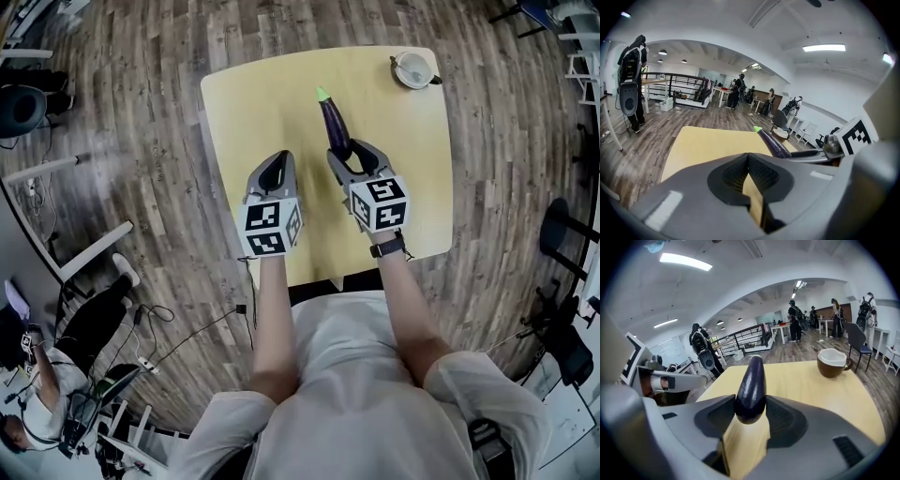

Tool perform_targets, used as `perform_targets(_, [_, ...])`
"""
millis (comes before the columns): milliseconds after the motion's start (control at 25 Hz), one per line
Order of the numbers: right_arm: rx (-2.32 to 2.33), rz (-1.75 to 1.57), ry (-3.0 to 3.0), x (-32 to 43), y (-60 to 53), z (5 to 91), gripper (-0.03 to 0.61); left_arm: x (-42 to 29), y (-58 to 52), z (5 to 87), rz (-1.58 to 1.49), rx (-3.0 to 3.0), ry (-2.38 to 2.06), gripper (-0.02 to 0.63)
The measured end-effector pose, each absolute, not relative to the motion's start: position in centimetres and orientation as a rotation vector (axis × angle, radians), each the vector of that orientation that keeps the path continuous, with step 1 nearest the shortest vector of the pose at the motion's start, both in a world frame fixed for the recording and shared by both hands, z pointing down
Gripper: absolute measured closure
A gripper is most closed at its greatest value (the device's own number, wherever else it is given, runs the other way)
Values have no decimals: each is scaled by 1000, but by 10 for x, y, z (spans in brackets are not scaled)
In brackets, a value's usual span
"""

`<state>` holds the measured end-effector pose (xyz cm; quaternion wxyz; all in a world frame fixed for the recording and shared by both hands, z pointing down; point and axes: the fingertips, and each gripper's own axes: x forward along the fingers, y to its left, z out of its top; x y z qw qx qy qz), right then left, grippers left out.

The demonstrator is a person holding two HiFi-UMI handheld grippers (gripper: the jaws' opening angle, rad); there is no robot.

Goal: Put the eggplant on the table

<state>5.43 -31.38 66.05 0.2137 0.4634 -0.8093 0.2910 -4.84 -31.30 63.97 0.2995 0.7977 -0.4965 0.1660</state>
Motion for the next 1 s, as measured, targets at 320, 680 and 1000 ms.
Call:
perform_targets(320, [1246, 864, -2198, 51, -310, 698, 374, -52, -314, 669, 453, 2064, -1317, 603])
perform_targets(680, [1205, 852, -2171, 45, -309, 718, 375, -50, -313, 686, 480, 2046, -1306, 604])
perform_targets(1000, [1157, 811, -2137, 44, -301, 733, 374, -44, -307, 688, 482, 2046, -1299, 604])
